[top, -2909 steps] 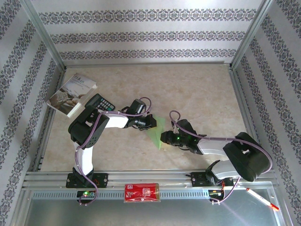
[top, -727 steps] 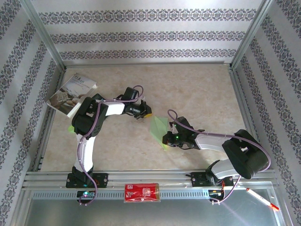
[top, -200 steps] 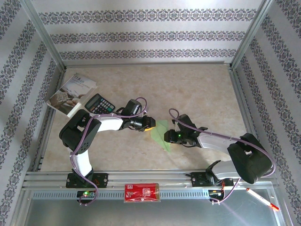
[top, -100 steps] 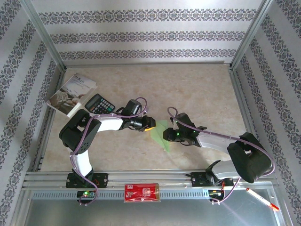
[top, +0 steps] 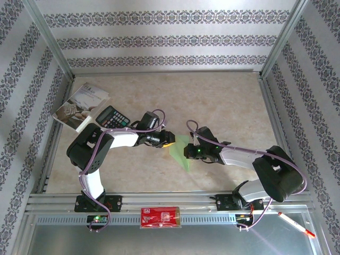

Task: Fold a paper plane with a square sheet of paper (pick it up from the middle)
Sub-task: Turn over the paper at the center of the table.

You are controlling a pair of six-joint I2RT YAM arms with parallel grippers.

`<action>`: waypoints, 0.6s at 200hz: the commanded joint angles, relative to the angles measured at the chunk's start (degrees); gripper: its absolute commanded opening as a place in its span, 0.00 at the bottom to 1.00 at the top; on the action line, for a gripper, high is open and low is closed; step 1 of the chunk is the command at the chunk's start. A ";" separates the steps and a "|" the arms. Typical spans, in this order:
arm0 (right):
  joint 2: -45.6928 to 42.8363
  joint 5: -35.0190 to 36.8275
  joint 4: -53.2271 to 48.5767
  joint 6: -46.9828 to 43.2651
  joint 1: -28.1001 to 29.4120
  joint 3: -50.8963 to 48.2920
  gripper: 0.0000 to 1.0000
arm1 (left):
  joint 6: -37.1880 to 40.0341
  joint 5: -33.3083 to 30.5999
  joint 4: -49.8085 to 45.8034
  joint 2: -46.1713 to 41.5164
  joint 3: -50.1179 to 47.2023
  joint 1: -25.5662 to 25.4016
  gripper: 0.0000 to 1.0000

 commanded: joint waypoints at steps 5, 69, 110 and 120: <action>-4.06 1.89 -6.11 -3.37 -1.44 3.22 0.00 | 0.54 0.00 -0.73 -3.01 -1.11 2.80 0.33; -14.94 40.15 -41.47 -16.60 -0.42 21.54 0.00 | 3.25 -2.58 -7.32 -12.21 -3.02 11.06 0.33; -8.02 63.59 -52.76 -18.95 5.15 30.96 0.00 | 3.28 -3.39 -9.87 -14.74 -3.30 14.62 0.34; -5.39 67.58 -54.75 -18.46 6.75 32.65 0.00 | 3.51 -3.83 -10.78 -15.28 -3.10 15.28 0.33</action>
